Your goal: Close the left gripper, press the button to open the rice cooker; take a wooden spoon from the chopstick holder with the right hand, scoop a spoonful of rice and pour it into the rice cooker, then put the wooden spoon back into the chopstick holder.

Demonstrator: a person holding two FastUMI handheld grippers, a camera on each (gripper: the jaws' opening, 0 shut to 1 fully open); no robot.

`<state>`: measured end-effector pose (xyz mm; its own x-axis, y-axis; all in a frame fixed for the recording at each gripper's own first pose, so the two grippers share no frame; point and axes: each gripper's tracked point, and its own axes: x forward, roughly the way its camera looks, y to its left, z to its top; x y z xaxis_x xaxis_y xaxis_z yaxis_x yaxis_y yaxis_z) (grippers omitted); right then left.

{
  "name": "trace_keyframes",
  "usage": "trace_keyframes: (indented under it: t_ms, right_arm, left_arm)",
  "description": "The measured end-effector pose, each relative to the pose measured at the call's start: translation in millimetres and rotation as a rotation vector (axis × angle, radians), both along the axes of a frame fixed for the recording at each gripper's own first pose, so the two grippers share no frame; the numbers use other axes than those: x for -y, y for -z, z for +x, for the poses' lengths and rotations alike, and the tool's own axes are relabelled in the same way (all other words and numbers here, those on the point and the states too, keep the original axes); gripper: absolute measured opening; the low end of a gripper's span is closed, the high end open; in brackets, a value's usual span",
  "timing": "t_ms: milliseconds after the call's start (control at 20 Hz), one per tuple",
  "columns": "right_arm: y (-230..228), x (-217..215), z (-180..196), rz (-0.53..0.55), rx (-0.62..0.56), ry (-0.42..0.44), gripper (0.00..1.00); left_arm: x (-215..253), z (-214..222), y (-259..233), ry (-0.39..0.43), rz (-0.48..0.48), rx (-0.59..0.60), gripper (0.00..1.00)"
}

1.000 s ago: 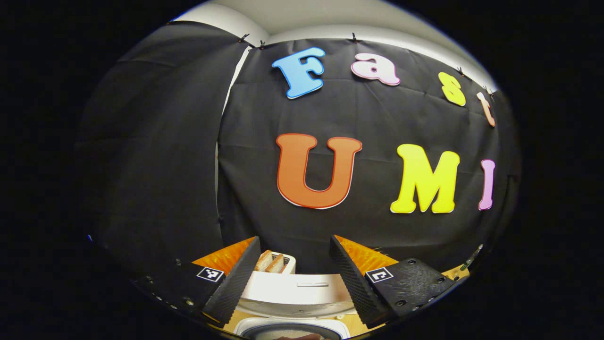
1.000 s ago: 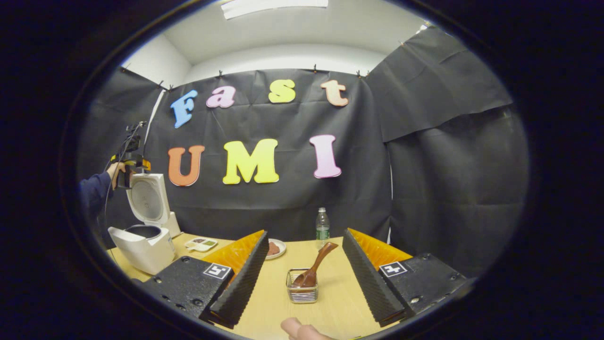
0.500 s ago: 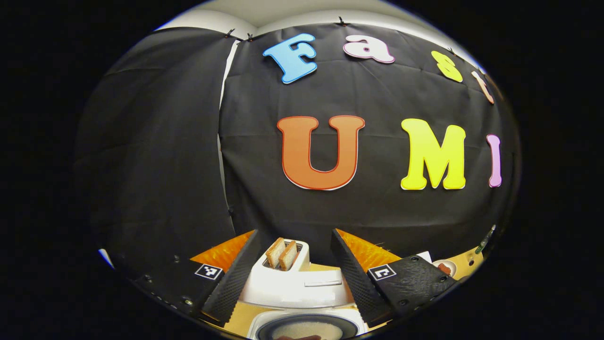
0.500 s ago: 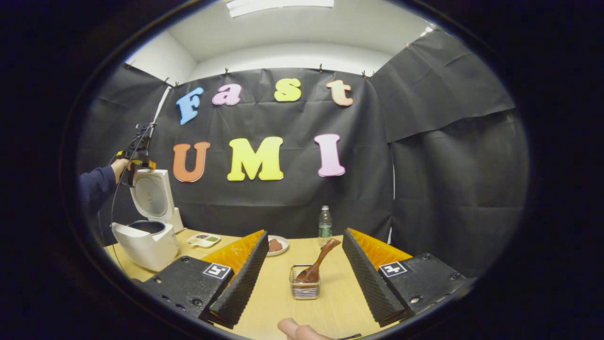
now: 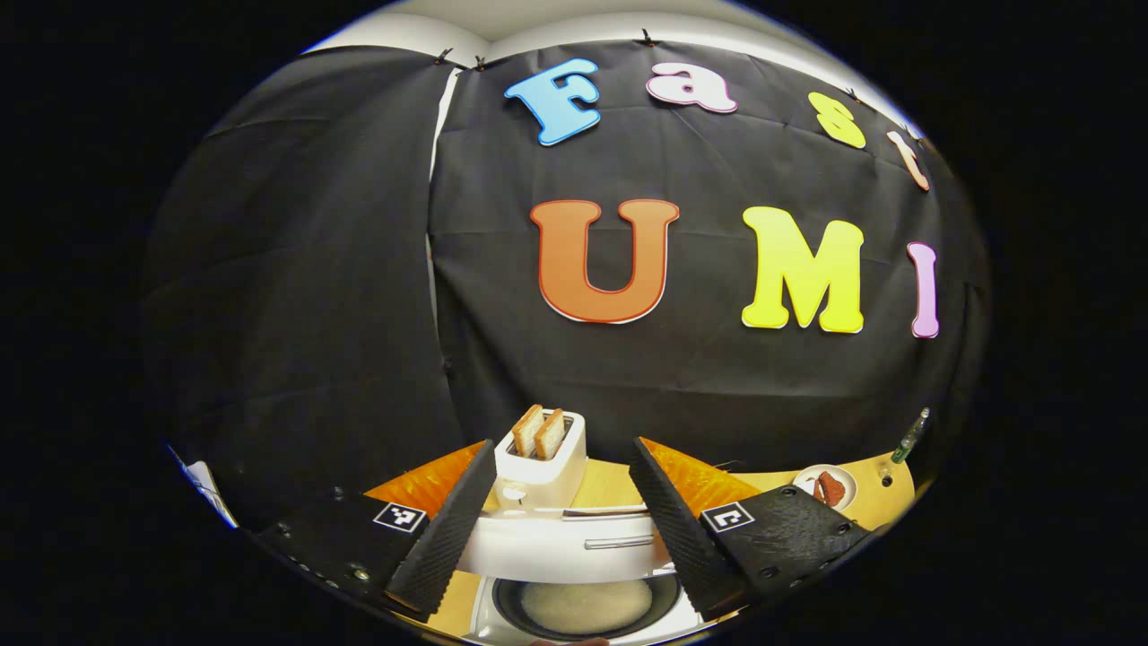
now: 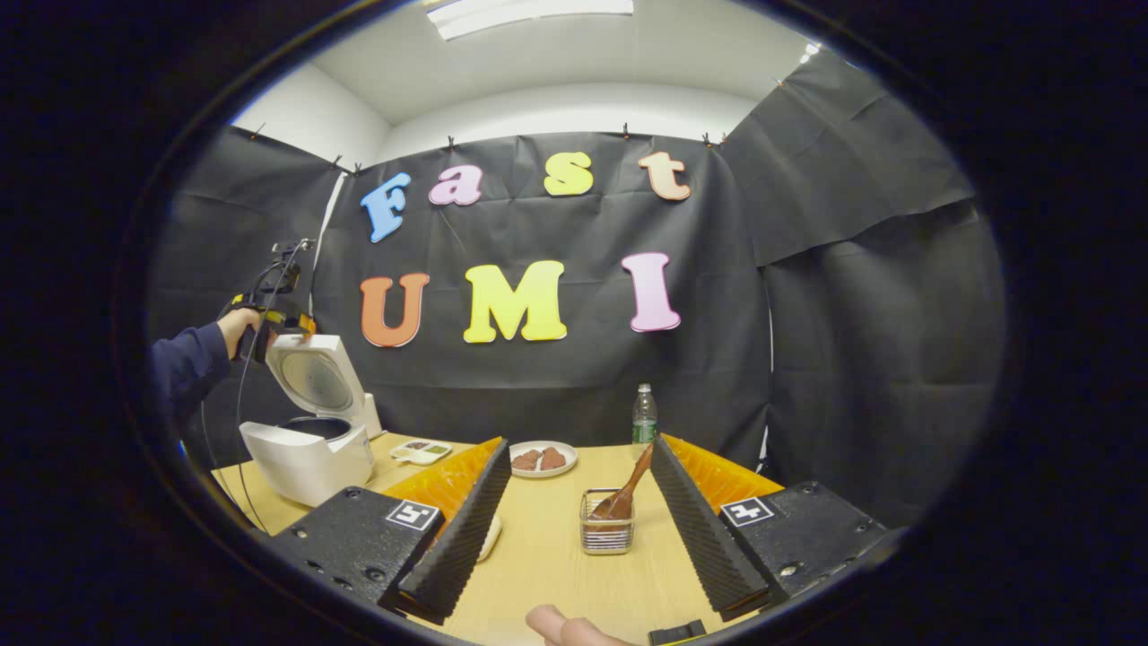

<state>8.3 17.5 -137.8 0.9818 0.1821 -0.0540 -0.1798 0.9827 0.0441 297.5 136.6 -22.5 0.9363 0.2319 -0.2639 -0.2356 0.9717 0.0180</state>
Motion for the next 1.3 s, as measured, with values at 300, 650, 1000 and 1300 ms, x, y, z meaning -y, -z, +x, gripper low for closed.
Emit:
trace_keyframes:
  t_ms: [300, 650, 1000, 1300]
  right_arm:
    - [12, -6, -32, -0.005, 0.001, -0.055, 0.98]
    - [17, -12, -63, -0.029, 0.008, -0.076, 0.98]
    - [17, -22, -70, -0.035, 0.010, -0.080, 0.98]
    - [24, -34, -73, -0.049, 0.000, -0.094, 0.99]
  left_arm:
    - [18, -60, 59, 0.027, -0.040, -0.082, 0.98]
    - [37, -102, 119, 0.050, -0.059, -0.131, 0.95]
    - [43, -114, 146, 0.051, -0.061, -0.165, 0.95]
    - [50, -120, 152, 0.049, -0.054, -0.141, 0.95]
